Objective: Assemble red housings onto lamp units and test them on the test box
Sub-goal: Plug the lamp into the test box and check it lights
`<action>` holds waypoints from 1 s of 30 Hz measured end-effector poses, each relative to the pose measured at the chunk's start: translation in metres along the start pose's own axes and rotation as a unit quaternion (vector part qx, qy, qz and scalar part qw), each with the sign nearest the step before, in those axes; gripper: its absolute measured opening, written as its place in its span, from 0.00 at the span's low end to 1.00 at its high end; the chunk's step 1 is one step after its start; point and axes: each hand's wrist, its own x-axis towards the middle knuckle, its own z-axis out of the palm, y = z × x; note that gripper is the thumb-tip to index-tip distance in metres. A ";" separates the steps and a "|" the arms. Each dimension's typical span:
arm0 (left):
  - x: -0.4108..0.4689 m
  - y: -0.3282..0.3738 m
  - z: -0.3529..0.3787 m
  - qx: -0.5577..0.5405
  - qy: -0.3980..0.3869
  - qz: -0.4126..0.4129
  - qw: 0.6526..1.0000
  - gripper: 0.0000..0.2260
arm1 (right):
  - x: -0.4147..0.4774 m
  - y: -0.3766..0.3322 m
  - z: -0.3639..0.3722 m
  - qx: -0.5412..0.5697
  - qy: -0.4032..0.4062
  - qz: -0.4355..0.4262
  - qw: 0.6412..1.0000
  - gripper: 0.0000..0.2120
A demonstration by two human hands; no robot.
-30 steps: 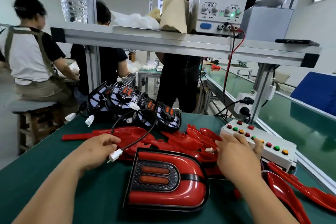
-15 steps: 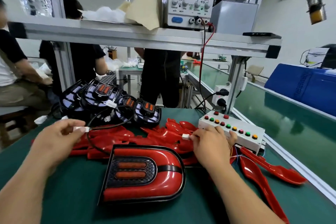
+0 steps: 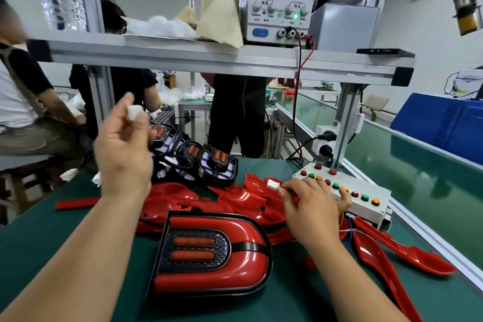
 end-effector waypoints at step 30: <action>-0.073 -0.019 0.031 0.272 -0.414 -0.043 0.868 0.11 | -0.007 -0.003 -0.003 0.229 0.015 -0.125 0.965 0.10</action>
